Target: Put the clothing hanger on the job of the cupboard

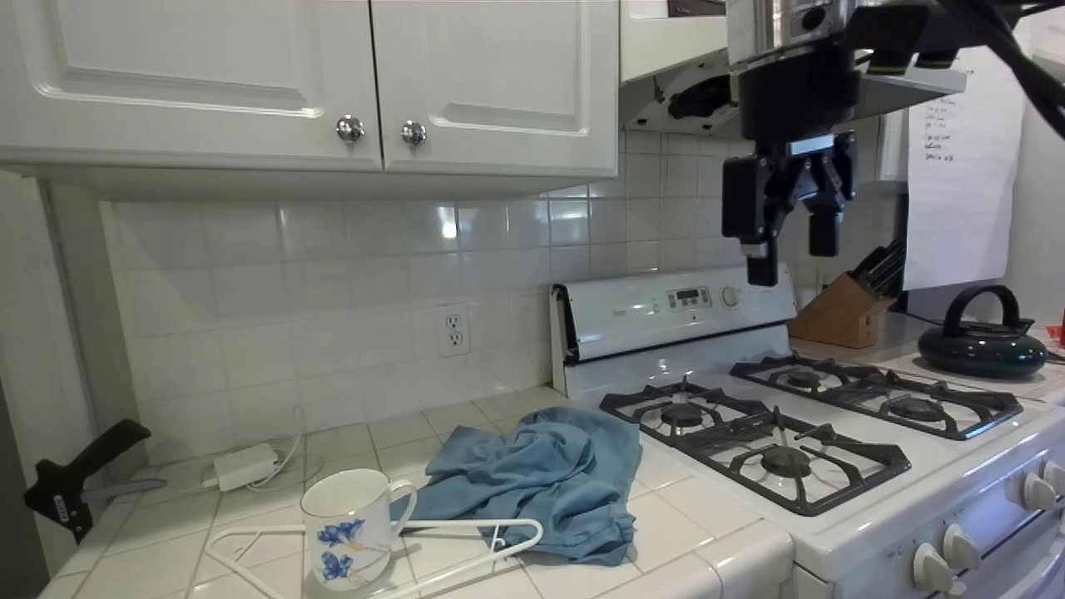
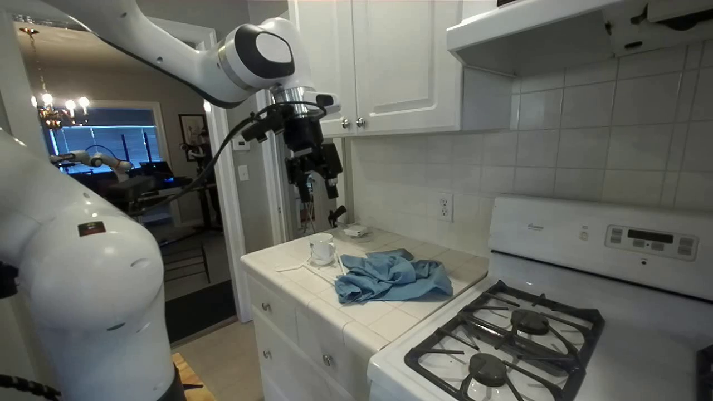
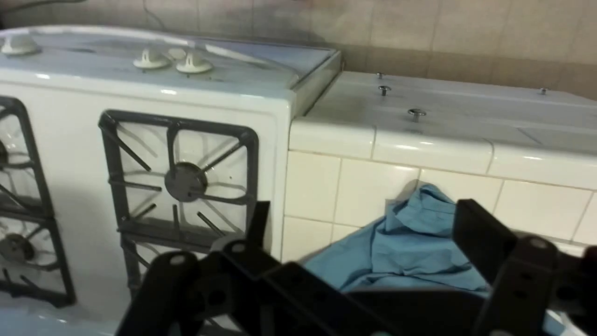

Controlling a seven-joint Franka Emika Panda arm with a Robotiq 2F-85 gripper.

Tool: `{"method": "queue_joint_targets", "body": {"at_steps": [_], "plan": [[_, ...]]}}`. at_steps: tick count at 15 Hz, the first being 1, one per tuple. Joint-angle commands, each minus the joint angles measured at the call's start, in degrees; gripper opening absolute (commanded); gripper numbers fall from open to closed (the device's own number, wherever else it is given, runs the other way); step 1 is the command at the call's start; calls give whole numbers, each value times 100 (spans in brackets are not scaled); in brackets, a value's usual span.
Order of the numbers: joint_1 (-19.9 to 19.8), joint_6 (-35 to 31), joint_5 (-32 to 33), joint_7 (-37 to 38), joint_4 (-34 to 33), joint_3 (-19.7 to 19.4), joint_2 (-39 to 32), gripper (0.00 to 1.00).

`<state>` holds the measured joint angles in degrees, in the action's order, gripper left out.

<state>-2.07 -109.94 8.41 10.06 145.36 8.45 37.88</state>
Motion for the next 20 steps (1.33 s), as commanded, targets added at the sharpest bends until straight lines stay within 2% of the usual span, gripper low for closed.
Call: {"method": "queue_joint_targets", "body": {"at_steps": [1, 4, 11, 16, 19, 20], "plan": [[488, -551, -84, -665, -89, -130, -532, 100], [831, -963, -201, -1289, -112, -229, -1029, 100], [1359, -2586, -418, -3165, -175, -533, -2227, 100], [1709, -3042, -1306, -4687, -410, -598, -2941, 100], [1715, -3254, -1660, -5128, -610, -473, -3306, 100], [1640, -3404, -1487, -4955, -641, -382, -3433, 100]]}}
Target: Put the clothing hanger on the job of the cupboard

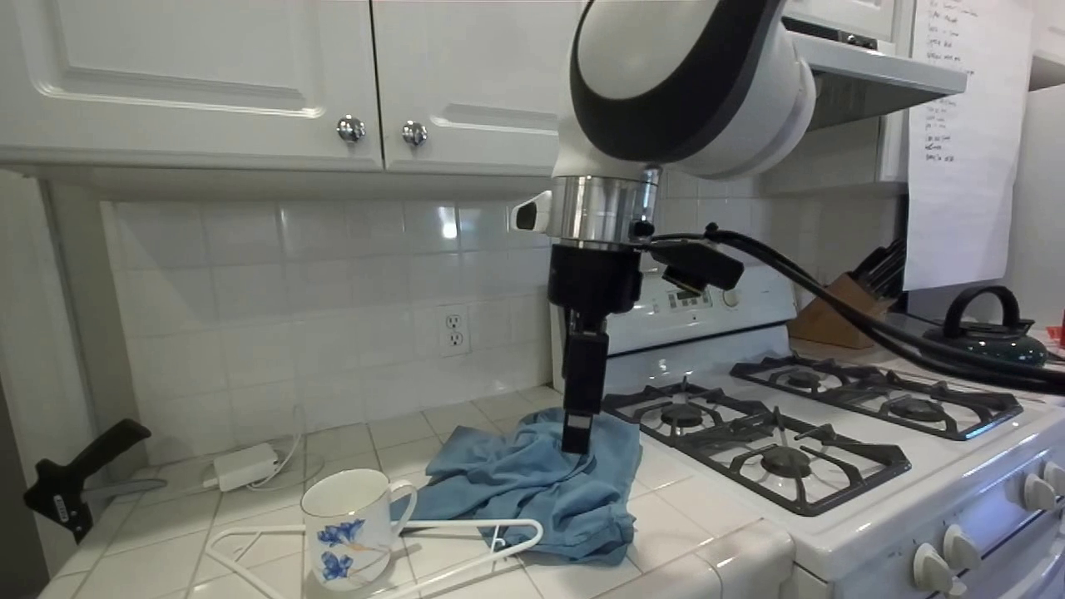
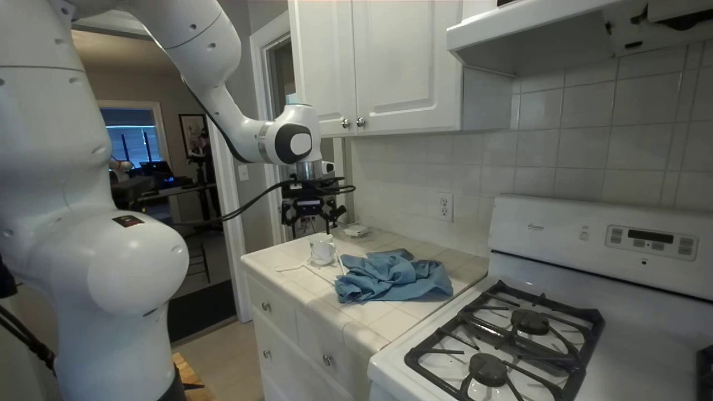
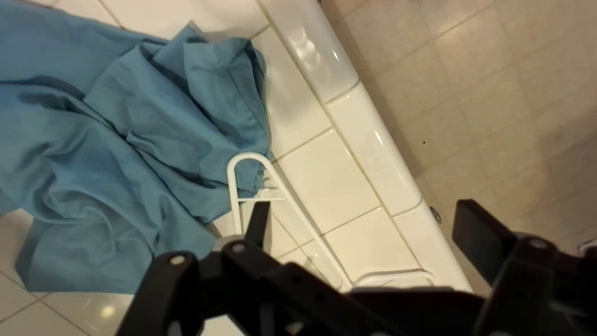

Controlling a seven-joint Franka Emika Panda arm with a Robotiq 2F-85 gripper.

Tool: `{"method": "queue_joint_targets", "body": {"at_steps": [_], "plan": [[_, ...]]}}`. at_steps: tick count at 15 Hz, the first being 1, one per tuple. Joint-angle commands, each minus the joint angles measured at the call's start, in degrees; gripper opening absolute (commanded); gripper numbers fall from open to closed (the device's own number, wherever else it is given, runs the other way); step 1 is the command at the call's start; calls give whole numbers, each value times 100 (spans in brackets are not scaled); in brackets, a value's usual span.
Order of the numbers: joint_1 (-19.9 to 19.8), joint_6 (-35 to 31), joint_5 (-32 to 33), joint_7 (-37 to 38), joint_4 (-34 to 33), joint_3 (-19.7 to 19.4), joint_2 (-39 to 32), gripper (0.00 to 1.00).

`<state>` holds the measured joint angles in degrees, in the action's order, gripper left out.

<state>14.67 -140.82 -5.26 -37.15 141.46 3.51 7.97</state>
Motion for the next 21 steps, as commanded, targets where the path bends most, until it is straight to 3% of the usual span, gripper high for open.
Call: {"method": "queue_joint_targets", "body": {"at_steps": [1, 2, 10, 15, 21], "plan": [[-104, -379, 124, -112, -281, 176, -520, 100], [-128, -203, -7, -88, -113, 182, -232, 100], [-177, -384, 108, -26, -305, 247, -617, 100], [-219, -835, -207, -1323, -337, 364, -1217, 100], [-712, -2011, -810, -2563, -494, 857, -2013, 100]]}}
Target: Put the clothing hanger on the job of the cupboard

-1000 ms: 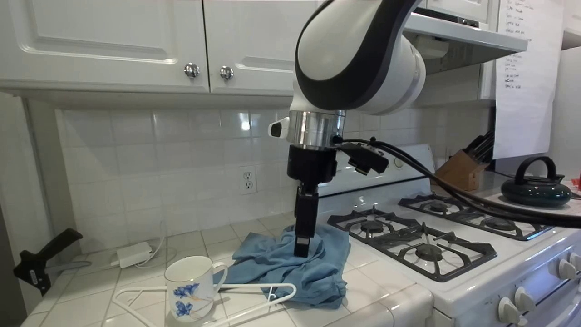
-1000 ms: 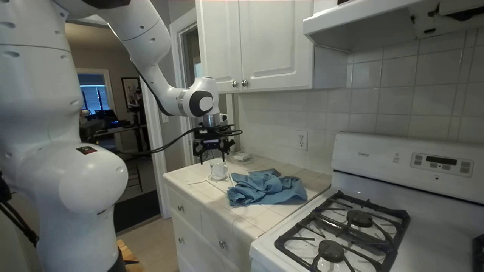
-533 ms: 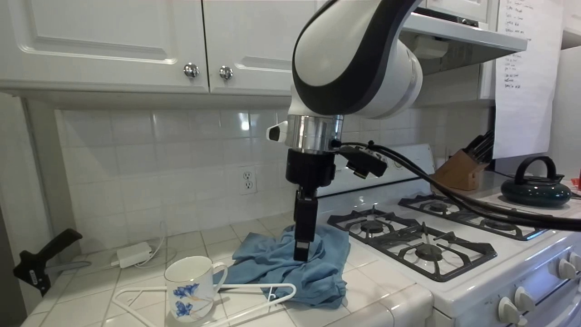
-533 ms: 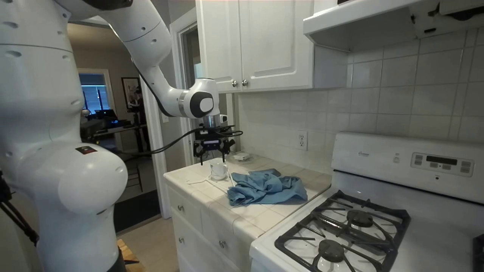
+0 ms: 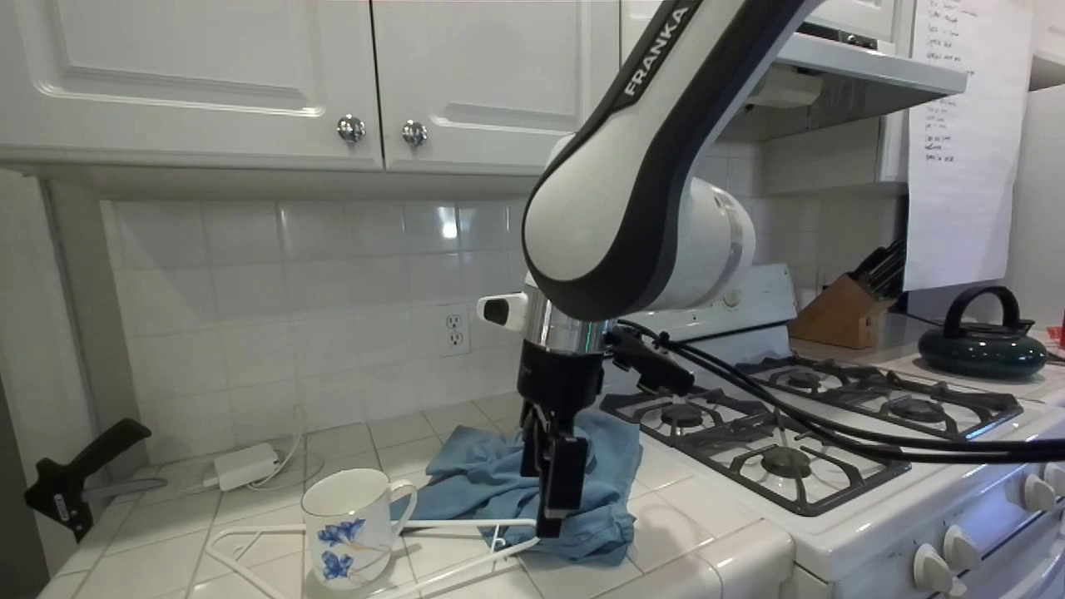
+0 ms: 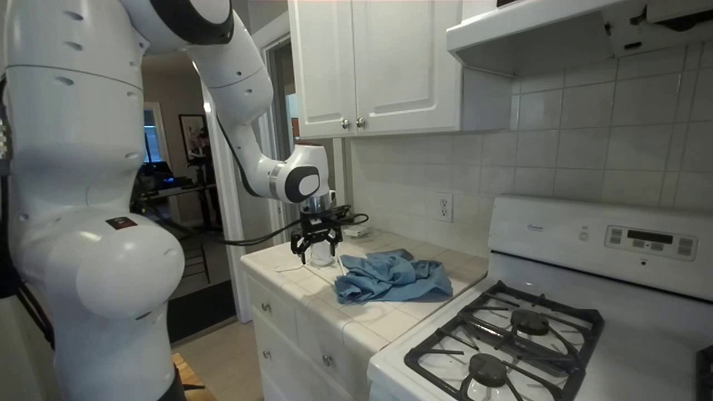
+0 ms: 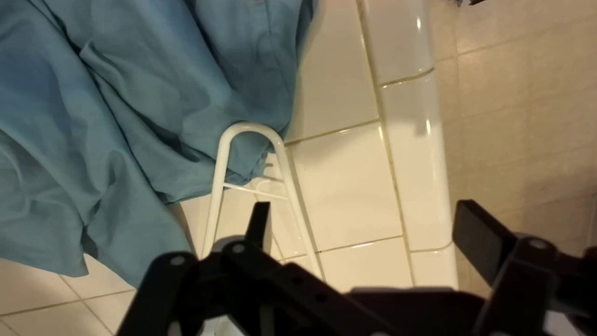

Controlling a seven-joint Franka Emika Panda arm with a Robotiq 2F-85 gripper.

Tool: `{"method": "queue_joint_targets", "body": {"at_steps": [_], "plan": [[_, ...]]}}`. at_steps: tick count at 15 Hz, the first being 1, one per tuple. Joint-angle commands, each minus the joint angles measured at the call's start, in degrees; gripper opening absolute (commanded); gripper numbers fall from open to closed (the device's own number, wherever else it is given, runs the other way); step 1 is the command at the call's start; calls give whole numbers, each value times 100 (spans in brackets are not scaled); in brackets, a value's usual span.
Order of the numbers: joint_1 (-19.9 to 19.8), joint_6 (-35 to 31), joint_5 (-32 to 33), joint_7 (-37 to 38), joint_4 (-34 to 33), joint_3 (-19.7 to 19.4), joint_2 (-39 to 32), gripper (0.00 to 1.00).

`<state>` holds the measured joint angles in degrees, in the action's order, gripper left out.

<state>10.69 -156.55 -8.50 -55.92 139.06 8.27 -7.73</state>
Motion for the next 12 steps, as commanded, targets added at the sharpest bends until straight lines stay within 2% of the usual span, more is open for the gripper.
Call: {"method": "queue_joint_targets", "body": {"at_steps": [1, 5, 12], "plan": [[-421, -536, -551, -851, -317, 525, -555, 100], [-815, -631, -630, -1356, -688, 1153, -1035, 100], [-1118, -738, -402, -1430, -1067, 1532, -1672, 100]]}}
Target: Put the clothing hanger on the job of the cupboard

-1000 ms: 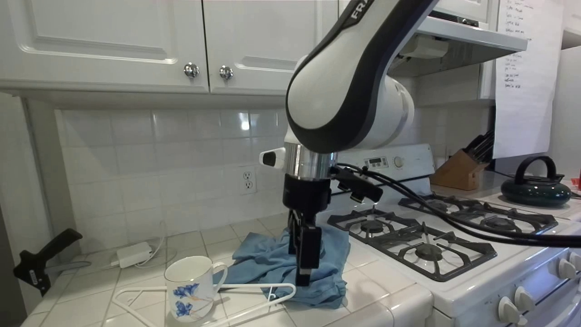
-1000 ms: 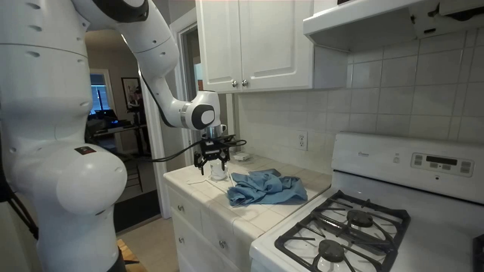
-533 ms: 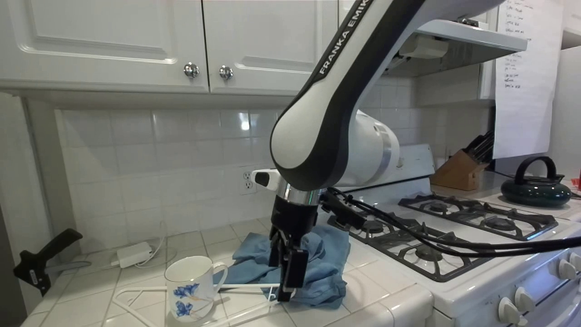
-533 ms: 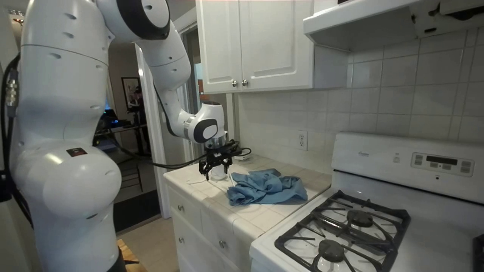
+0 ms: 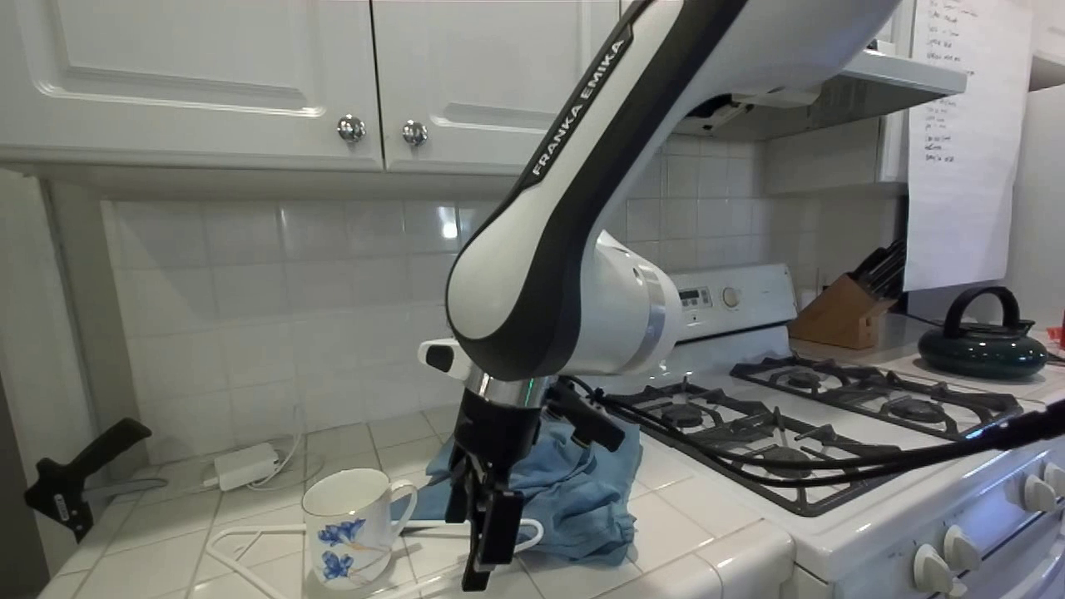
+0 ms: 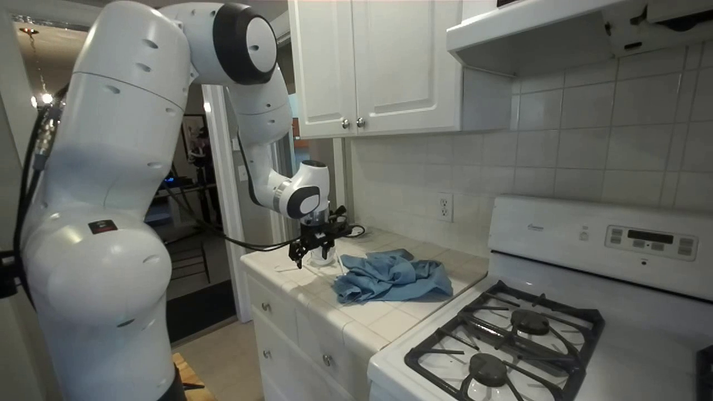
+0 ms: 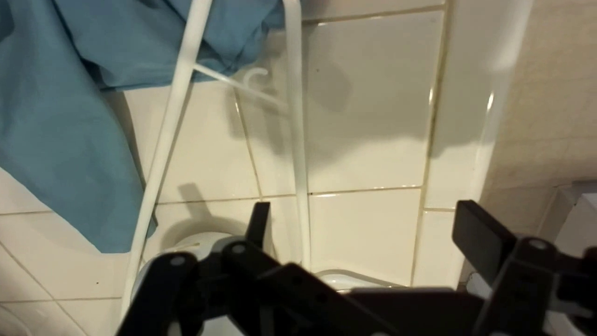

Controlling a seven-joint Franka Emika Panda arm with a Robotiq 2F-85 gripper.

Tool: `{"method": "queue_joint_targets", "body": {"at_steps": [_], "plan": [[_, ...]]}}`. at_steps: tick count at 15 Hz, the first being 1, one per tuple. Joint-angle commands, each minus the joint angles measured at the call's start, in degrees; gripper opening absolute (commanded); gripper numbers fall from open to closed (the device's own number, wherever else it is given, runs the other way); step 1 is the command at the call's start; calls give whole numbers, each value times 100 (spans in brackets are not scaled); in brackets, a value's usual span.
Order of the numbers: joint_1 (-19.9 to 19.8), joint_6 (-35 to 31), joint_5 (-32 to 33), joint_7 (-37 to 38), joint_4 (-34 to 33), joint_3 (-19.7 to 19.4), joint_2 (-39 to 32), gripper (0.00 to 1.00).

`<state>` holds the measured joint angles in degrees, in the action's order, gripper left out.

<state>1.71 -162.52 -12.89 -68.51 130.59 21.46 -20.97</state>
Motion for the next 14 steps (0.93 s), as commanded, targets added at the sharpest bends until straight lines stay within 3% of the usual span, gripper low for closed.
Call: {"method": "queue_joint_targets", "body": {"at_steps": [1, 6, 7, 8, 9, 10, 14], "plan": [[-287, -164, 17, -200, -262, 280, -432, 100], [-506, -443, 179, -258, -362, 479, -792, 97], [-529, -476, 225, -251, -381, 494, -853, 92], [-555, -503, 274, -249, -392, 512, -906, 77], [-565, -536, 316, -227, -406, 515, -952, 72], [-602, -553, 352, -233, -416, 546, -996, 74], [-779, -567, 455, -253, -490, 678, -1121, 57]]}}
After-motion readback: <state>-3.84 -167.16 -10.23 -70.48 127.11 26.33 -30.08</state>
